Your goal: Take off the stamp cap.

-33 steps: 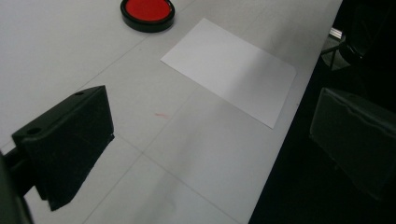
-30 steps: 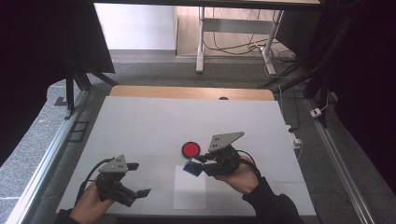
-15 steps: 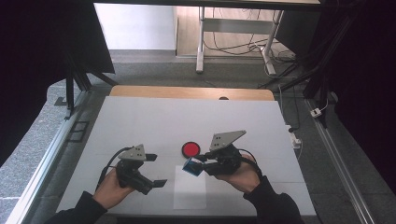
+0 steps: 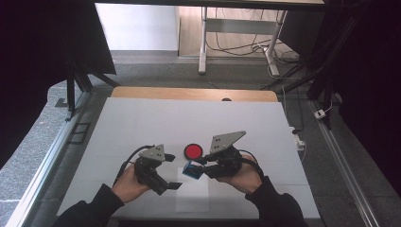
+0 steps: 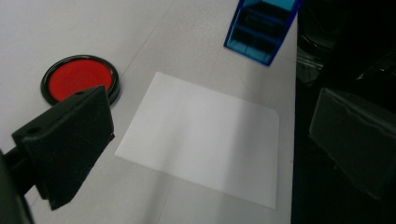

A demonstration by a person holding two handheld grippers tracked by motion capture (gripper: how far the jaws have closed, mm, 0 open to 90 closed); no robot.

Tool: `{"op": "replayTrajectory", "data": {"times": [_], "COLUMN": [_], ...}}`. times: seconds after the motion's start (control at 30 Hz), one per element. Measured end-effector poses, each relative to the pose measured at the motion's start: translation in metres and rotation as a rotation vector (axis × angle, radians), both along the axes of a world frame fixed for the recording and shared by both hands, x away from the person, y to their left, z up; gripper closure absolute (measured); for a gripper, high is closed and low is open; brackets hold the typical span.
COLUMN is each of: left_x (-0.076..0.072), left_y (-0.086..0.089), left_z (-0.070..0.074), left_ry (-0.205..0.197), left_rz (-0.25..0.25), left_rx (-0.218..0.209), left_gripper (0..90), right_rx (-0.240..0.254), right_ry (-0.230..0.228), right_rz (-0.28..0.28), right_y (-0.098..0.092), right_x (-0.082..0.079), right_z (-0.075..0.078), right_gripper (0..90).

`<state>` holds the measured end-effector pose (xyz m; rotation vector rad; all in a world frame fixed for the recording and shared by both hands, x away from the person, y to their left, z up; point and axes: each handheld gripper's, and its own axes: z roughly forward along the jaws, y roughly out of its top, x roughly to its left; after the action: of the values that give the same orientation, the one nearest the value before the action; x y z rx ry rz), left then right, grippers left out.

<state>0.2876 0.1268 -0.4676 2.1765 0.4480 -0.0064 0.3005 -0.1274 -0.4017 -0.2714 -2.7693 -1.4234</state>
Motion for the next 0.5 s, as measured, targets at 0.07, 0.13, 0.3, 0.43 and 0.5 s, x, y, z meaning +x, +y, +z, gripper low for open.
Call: {"op": "replayTrajectory", "data": {"times": [0.07,0.13,0.3,0.43,0.5], "left_x": [0.002,0.005,0.009,0.012,0.012], "left_y": [-0.006,-0.012,-0.022,-0.023,-0.022], "left_z": [-0.001,-0.002,-0.004,-0.004,-0.003], "left_ry": [-0.003,-0.001,-0.011,-0.005,-0.019], "left_rz": [-0.022,-0.049,-0.105,-0.134,-0.143], "left_rx": [-0.002,-0.002,0.003,-0.029,-0.039], "left_gripper": [0.0,0.0,0.0,7.1,9.8], "right_rx": [-0.013,-0.018,-0.015,-0.012,-0.013], "right_ry": [-0.007,-0.012,-0.009,0.003,0.004], "right_rz": [0.013,0.028,0.039,0.05,0.052], "right_y": [0.002,0.003,0.005,0.006,0.006], "right_x": [0.0,0.0,-0.001,-0.001,-0.001], "right_z": [-0.001,-0.001,-0.001,-0.001,-0.001], "right_gripper": [70.9,70.9,70.9,70.9,70.9]}}
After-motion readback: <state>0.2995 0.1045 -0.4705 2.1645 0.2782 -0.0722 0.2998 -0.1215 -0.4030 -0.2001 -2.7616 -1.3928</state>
